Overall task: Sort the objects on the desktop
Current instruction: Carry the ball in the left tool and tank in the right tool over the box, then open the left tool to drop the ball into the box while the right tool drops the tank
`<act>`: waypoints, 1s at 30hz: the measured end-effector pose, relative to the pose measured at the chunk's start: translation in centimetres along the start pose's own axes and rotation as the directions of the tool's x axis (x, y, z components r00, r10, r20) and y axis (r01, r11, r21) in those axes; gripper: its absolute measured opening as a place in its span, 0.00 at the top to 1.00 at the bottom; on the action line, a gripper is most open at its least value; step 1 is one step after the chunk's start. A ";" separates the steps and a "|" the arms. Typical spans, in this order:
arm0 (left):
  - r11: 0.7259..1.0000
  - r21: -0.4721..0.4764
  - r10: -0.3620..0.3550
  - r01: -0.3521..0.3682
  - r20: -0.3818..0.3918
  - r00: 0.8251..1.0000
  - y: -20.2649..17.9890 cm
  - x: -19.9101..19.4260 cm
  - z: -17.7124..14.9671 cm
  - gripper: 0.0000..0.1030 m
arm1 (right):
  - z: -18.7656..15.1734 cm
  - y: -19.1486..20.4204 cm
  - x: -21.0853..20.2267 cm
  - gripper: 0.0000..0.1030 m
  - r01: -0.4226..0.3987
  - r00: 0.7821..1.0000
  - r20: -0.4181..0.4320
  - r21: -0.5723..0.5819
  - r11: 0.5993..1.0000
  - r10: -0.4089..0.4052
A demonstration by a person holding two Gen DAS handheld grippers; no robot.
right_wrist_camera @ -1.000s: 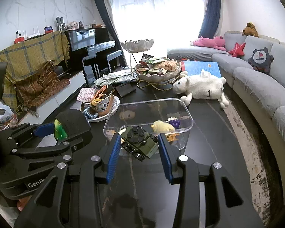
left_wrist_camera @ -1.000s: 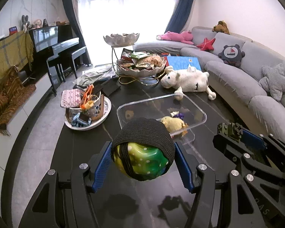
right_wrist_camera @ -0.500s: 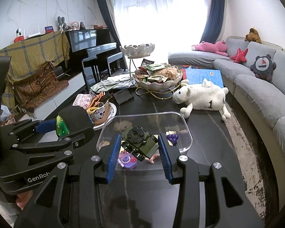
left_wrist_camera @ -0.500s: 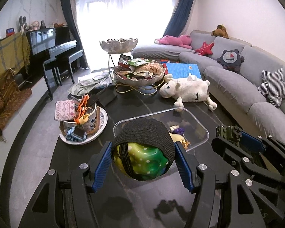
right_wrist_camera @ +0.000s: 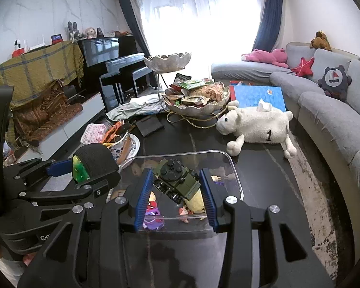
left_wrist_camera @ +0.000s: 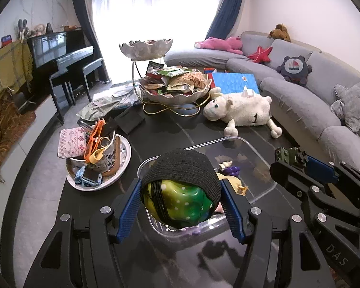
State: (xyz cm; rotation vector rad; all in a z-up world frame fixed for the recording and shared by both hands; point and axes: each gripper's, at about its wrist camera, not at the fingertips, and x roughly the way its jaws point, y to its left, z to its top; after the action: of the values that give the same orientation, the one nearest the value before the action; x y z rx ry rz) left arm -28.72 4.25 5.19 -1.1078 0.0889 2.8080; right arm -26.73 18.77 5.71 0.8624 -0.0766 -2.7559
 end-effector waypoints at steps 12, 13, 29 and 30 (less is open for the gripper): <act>1.000 0.008 0.015 -0.014 -0.060 0.998 -0.1 4.5 0.5 0.41 | -0.3 -1.6 4.3 0.64 0.013 0.998 -0.056 0.007 1.000 -0.012; 1.000 0.009 0.017 -0.017 -0.064 0.998 -0.2 4.9 0.5 0.41 | -0.4 -1.7 4.6 0.64 0.014 0.998 -0.061 0.006 1.000 -0.014; 0.997 -0.078 0.008 -0.019 -0.135 0.991 2.3 4.8 0.2 0.08 | -0.5 -2.3 4.0 0.20 0.032 0.999 -0.030 0.023 0.999 -0.031; 0.997 -0.076 0.013 -0.023 -0.131 0.991 2.5 4.4 0.0 0.06 | -0.5 -2.1 3.6 0.17 0.038 0.999 -0.025 0.017 0.999 -0.038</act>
State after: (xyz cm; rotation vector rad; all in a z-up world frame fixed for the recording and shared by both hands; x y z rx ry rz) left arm -32.26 2.22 2.22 -1.3148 0.0014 2.7737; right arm -29.77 19.87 3.06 0.9110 -0.0805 -2.7831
